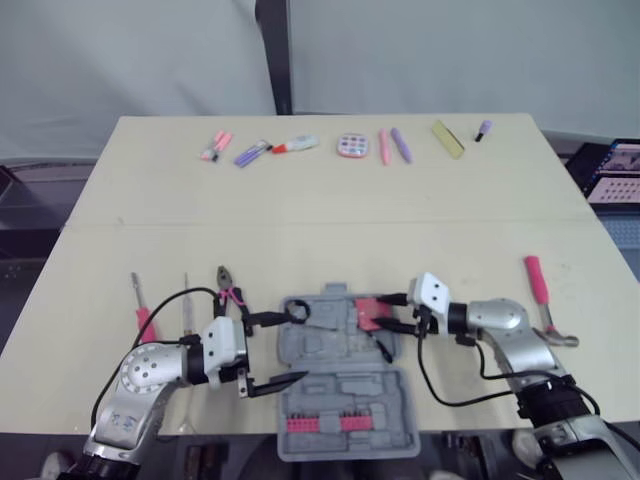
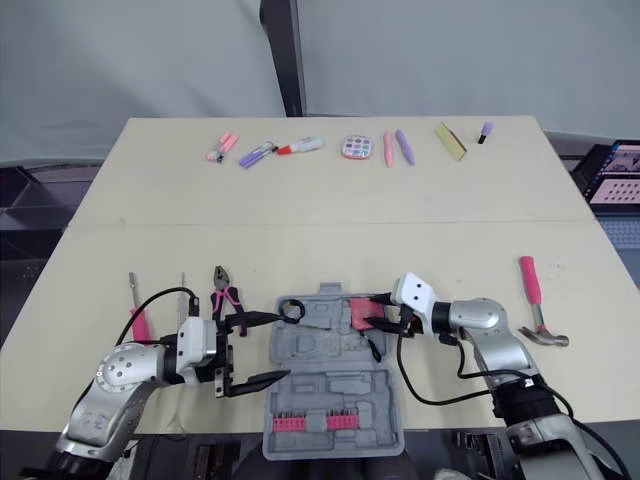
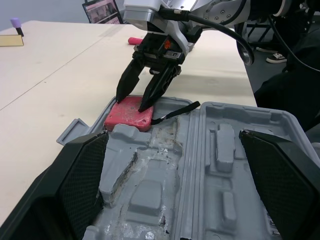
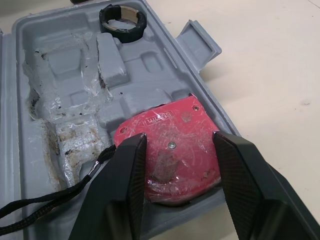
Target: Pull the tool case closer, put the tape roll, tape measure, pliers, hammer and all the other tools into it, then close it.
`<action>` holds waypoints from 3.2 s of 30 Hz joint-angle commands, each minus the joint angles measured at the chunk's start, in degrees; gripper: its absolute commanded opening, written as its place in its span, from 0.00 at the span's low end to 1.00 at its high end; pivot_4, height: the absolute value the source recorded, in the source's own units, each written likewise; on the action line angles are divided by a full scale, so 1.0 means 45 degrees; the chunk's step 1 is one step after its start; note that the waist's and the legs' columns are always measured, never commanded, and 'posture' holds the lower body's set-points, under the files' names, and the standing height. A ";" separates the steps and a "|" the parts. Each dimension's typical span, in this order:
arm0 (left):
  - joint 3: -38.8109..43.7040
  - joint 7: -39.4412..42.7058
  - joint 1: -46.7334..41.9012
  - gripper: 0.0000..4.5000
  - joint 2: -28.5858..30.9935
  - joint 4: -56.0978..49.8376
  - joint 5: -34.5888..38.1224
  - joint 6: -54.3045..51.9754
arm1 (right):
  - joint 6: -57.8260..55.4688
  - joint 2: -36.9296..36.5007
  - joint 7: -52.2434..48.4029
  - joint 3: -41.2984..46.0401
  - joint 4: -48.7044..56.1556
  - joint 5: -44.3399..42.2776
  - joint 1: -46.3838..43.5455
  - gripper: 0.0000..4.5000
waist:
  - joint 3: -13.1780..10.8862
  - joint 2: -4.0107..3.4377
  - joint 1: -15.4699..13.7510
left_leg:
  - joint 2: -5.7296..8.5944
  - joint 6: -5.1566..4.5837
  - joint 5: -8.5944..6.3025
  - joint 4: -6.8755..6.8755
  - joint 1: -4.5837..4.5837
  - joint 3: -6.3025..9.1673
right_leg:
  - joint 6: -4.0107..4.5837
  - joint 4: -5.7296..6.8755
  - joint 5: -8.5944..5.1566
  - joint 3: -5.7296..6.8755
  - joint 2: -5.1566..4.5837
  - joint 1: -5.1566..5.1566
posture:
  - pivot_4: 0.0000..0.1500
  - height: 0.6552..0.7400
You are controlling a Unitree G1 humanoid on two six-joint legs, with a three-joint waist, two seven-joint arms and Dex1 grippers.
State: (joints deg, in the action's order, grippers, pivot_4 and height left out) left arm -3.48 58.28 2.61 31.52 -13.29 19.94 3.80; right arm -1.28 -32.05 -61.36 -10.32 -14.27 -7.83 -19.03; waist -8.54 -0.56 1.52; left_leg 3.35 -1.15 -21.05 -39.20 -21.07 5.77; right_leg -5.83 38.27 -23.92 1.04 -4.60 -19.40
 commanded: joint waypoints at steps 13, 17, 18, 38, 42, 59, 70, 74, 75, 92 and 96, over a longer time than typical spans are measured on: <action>-0.0174 -0.0113 0.0043 1.00 -0.0030 -0.0456 0.0038 0.0123 | -0.0637 0.0039 0.0319 -0.0635 -0.0478 0.0608 0.0756 0.49 | 0.0056 0.0048 -0.0011 | 0.0000 0.0000 0.0000 0.0004 0.0006 0.0011 | 0.0000 -0.0066 0.0000 0.0000 0.0001 0.0014 | 1.00 0.69; -0.0200 -0.0116 0.0020 1.00 -0.0035 -0.0451 0.0046 0.0095 | -0.0683 0.0159 0.0679 -0.0366 -0.0073 0.0426 0.0597 0.49 | 0.0061 0.0056 -0.0008 | 0.0000 0.0001 0.0000 0.0004 0.0006 0.0011 | 0.0000 -0.0067 0.0000 0.0000 0.0001 0.0015 | 1.00 0.69; -0.0197 -0.0130 0.0011 1.00 -0.0041 -0.0455 0.0051 0.0085 | -0.0821 0.0156 0.0802 -0.0202 0.0210 0.0300 0.0509 0.49 | 0.0061 0.0055 -0.0008 | -0.0001 0.0001 0.0000 0.0004 0.0006 0.0011 | 0.0000 -0.0068 0.0000 0.0000 0.0002 0.0015 | 1.00 0.69; 0.2232 -0.3619 0.3829 1.00 -0.0258 -0.3703 0.1268 -0.3519 | -0.7849 -0.2149 0.2810 0.6158 1.1522 -0.4103 0.7531 0.49 | 0.0001 -0.0023 -0.0441 | -0.0010 -0.0012 0.0004 0.0008 -0.0023 -0.0010 | 0.0000 -0.0233 0.0000 -0.0043 0.0011 0.0122 | 1.00 0.69; 0.2431 -0.3562 0.4296 1.00 -0.0367 -0.3324 0.0915 -0.3002 | -0.7280 -0.1894 0.2699 0.6675 1.1920 -0.3941 0.9678 0.49 | 0.0000 -0.0024 -0.0620 | -0.0011 -0.0013 0.0003 0.0022 0.0002 0.0003 | 0.0000 -0.0311 -0.0001 -0.0038 0.0020 0.0177 | 1.00 0.69; 0.2648 -0.0813 0.3702 1.00 -0.0221 0.1821 0.0779 0.0224 | -0.5981 -0.2091 0.2349 0.6095 1.1203 -0.3700 1.1172 0.49 | -0.0001 -0.0027 -0.0637 | -0.0008 -0.0014 0.0002 0.0023 0.0009 -0.0003 | 0.0000 -0.0334 -0.0001 -0.0025 0.0016 0.0191 | 1.00 0.69; 0.2506 -0.0694 0.3802 1.00 -0.0238 0.1386 0.0786 0.0363 | -0.5565 -0.2232 0.2165 0.6145 1.0923 -0.3698 1.1374 0.49 | 0.0000 -0.0026 -0.0626 | -0.0010 -0.0015 0.0002 0.0022 0.0011 -0.0003 | 0.0000 -0.0322 -0.0001 -0.0022 0.0017 0.0189 | 1.00 0.69; 0.2490 -0.0642 0.3806 1.00 -0.0237 0.1340 0.0760 0.0436 | -0.5425 -0.2222 0.2149 0.6152 1.0809 -0.3662 1.1428 0.49 | 0.0000 -0.0026 -0.0627 | -0.0010 -0.0015 0.0002 0.0022 0.0012 -0.0003 | 0.0000 -0.0320 -0.0001 -0.0023 0.0017 0.0189 | 1.00 0.69; 0.2482 -0.0621 0.3809 1.00 -0.0227 0.1342 0.0736 0.0474 | -0.5380 -0.2221 0.2139 0.6158 1.0773 -0.3652 1.1456 0.49 | 0.0000 -0.0026 -0.0627 | -0.0010 -0.0015 0.0002 0.0022 0.0012 -0.0003 | 0.0000 -0.0320 -0.0001 -0.0023 0.0017 0.0189 | 1.00 0.69; 0.2690 -0.1015 0.3812 1.00 -0.0357 0.0843 0.1115 -0.0138 | -0.5096 -0.2298 0.1962 0.6452 1.0487 -0.3834 1.1638 0.49 | 0.0000 -0.0026 -0.0628 | -0.0009 -0.0015 0.0002 0.0022 0.0012 -0.0003 | 0.0000 -0.0320 -0.0001 -0.0022 0.0017 0.0189 | 1.00 0.69; 0.3100 -0.3126 0.3914 1.00 -0.0653 -0.1219 0.1860 -0.2492 | -0.5581 -0.2576 0.1768 0.6944 1.0558 -0.4326 1.1520 0.69 | 0.0000 -0.0023 -0.0635 | -0.0008 -0.0015 0.0002 0.0019 0.0009 -0.0004 | 0.0000 -0.0320 -0.0001 -0.0034 0.0015 0.0192 | 1.00 0.69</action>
State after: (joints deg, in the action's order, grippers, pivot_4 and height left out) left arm 9.10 47.78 19.60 28.83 -14.08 26.46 -4.13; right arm -25.69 -43.08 -52.23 18.98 32.54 -25.44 32.60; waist -8.53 -0.67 -1.34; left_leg 3.31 -1.22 -21.04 -39.12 -21.03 5.76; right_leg -5.83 36.84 -23.93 0.89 -4.53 -18.53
